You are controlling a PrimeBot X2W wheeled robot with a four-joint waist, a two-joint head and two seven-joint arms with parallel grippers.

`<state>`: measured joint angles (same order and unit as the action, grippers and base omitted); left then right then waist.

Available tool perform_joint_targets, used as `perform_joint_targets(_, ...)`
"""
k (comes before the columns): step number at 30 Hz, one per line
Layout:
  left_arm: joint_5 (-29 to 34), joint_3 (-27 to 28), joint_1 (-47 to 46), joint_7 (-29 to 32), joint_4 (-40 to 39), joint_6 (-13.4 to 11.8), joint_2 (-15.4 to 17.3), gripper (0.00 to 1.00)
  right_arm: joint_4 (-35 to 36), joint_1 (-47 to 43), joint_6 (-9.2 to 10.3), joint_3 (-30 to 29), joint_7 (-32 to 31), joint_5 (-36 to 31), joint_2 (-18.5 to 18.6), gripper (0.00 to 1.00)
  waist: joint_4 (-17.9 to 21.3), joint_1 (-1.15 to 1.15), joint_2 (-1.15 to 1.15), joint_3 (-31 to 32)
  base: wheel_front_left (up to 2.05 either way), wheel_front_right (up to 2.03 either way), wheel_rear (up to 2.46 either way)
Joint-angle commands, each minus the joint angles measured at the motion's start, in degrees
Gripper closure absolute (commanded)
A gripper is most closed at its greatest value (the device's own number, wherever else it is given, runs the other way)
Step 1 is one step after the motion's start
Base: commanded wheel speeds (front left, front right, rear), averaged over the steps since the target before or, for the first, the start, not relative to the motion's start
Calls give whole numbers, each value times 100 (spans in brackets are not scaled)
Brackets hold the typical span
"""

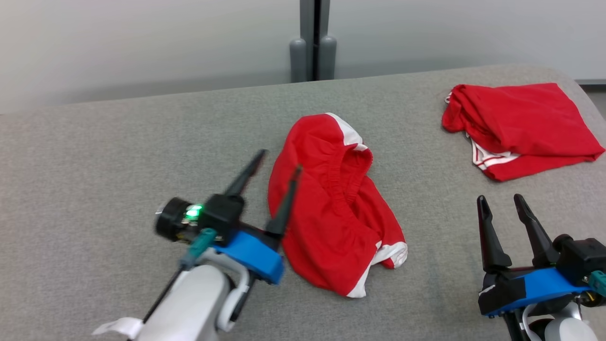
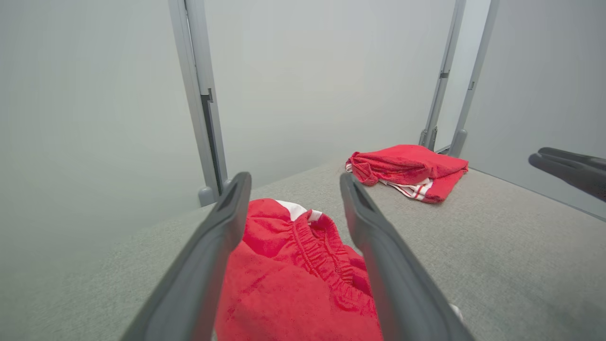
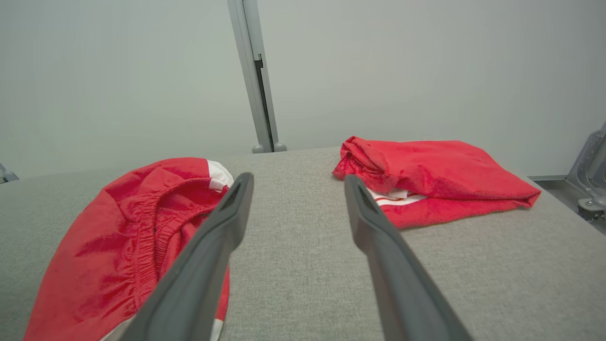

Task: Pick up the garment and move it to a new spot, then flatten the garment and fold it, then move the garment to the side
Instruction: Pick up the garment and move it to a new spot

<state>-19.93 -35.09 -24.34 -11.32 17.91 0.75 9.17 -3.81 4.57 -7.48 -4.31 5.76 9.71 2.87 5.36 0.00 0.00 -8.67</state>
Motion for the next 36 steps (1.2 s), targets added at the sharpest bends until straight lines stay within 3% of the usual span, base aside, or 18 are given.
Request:
perform_joint_targets(1, -37, 98, 83, -46, -44, -68, 84, 0, 14, -53, -3, -21, -4, -13, 5, 0, -27, 0, 0, 15, 0, 0, 0)
perform_joint_targets(10, -344, 949, 645, -275, -322, -549, 668, 0, 41, -185, -3, -49, -92, -46, 5, 0, -367, 0, 0, 218, 0, 0, 0)
perform_joint_targets(18, -557, 1550, 1292, -374, -564, -873, 824, 0, 79, -332, -3, -55, -166, -51, 5, 0, -640, 0, 0, 384, 0, 0, 0)
perform_joint_targets(25, -506, 1803, 1757, -389, -680, -952, 790, 0, 127, -452, -3, -37, -232, -40, 4, 0, -769, 0, 0, 465, 0, 0, 0)
perform_joint_targets(36, -293, 2070, 2073, -392, -723, -823, 587, 0, 123, -598, -3, 67, -289, -20, 4, 0, -789, 0, 0, 494, 0, 0, 0)
